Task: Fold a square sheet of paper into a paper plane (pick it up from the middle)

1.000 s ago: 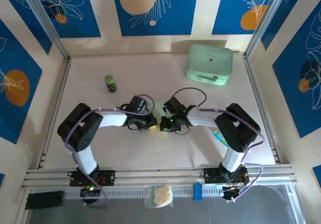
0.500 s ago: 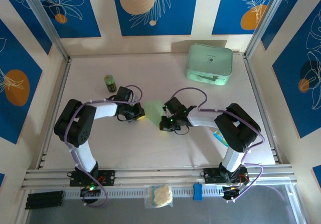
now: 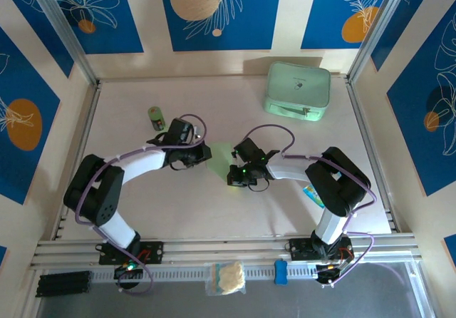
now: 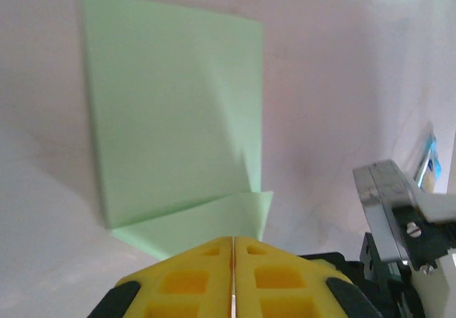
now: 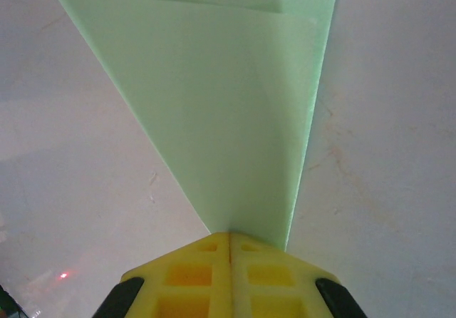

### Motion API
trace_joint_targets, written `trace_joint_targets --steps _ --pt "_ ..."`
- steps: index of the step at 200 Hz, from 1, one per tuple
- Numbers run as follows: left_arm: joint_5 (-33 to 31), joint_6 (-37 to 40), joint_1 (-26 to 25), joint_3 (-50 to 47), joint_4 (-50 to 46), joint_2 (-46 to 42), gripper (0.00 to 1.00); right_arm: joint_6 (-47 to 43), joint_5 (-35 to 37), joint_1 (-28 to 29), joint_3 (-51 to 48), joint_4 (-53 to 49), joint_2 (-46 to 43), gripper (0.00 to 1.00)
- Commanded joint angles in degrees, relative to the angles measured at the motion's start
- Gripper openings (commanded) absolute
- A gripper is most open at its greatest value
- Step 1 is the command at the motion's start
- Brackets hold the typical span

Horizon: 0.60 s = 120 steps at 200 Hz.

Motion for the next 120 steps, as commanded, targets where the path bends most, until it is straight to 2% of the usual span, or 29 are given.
trace_joint_targets --steps 1,32,74,120 --pt "1.18 -1.61 -2.22 0.91 1.02 3.89 0.1 -0.93 3.03 -0.27 -3.25 -10.89 1.89 0.0" --pt "-0.99 -1.17 -3.2 3.0 -1.32 8.08 0.09 -1.17 1.24 -0.69 -3.41 -8.01 -1.3 0.0" --pt "-3.77 -1.3 -3.25 2.17 -2.67 10.06 0.07 -2.27 -5.65 -1.14 -2.25 -1.68 -6.28 0.02" --pt "-5.56 -1.64 -3.28 1.3 -4.11 10.97 0.06 -3.02 -4.36 -0.74 2.12 -1.57 -1.82 0.02"
